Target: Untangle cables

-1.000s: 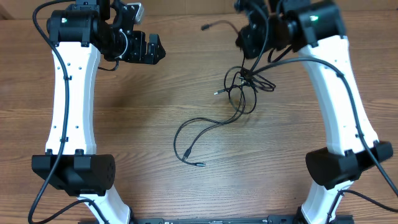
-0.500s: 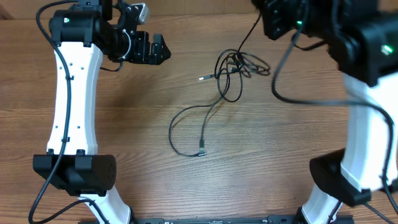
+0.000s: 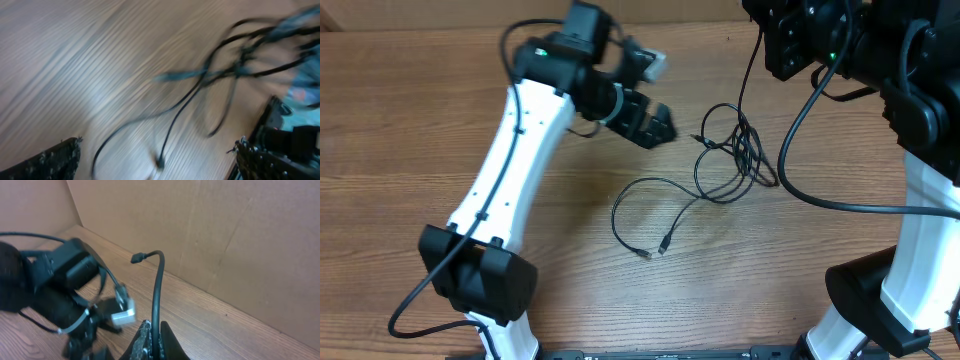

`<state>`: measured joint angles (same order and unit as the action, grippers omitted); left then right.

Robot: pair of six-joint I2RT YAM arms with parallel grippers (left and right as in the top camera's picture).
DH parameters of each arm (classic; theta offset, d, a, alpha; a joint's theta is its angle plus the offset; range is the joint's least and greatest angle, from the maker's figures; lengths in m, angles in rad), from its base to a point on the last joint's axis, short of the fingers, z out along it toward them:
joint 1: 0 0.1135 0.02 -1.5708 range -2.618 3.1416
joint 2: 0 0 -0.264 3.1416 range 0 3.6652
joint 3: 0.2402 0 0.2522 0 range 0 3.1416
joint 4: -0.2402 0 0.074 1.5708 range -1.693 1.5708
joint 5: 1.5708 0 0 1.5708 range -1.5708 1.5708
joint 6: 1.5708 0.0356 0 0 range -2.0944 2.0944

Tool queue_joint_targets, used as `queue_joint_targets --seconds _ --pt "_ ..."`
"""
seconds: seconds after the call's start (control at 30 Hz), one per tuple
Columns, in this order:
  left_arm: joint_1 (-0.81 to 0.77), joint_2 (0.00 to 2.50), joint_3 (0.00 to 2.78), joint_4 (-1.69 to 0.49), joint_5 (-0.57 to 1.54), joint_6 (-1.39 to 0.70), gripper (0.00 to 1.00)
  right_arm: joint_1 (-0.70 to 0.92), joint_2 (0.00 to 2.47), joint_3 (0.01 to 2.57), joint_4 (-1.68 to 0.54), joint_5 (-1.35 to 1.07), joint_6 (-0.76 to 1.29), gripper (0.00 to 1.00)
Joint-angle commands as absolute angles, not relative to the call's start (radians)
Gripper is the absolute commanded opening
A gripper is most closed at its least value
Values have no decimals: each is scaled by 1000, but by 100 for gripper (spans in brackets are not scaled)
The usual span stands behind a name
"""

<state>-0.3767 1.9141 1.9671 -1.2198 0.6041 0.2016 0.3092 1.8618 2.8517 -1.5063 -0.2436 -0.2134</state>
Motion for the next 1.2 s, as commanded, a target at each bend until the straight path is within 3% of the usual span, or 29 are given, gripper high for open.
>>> queue_joint_targets --seconds 0.0,0.3,1.07,1.13,1.17 --pt "-445 1911 1966 -1172 709 302 99 315 1859 2864 -1509 -236 -209 4" --pt "-543 1911 1966 -993 593 326 100 315 1859 2860 -1556 -236 -210 4" --pt "-531 2067 1965 -1035 598 310 95 315 1859 2860 -1577 -236 -210 4" --pt "-531 2067 1965 -1018 599 310 91 315 1859 2860 -1577 -236 -210 4" --pt "-531 2066 1966 -1004 604 308 79 315 1859 2860 -1577 -236 -211 4"
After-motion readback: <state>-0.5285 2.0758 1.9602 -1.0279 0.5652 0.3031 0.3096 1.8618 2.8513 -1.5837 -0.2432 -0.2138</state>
